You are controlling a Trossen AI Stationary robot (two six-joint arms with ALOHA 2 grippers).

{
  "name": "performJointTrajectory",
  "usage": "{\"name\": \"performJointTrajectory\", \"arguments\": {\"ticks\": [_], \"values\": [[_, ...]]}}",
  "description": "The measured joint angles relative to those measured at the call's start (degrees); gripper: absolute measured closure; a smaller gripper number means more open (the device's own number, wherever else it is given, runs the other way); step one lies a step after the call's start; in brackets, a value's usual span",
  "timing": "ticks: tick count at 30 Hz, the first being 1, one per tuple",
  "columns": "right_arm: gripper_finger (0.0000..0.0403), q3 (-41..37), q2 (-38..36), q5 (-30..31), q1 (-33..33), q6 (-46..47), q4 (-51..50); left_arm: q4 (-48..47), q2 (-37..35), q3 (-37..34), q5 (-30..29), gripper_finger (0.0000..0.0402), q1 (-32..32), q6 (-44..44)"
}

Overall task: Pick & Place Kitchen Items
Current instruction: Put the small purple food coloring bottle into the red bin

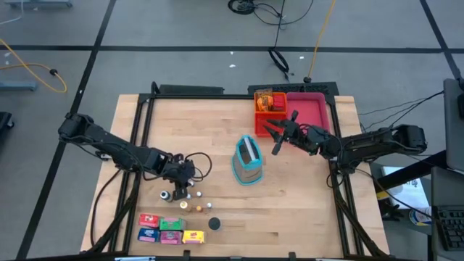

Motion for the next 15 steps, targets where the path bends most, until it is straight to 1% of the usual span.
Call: {"name": "performJointTrajectory", "arguments": {"ticks": [9,15], "values": [[0.03,0.0,0.0,0.0,0.0,0.0,0.0,6.9,0.0,-3.9,0.0,0.0266,0.0,-1.3],[0.03,0.0,0.0,0.0,0.0,0.0,0.0,7.6,0.0,-5.2,0.0,0.0266,0.0,-2.0]]}}
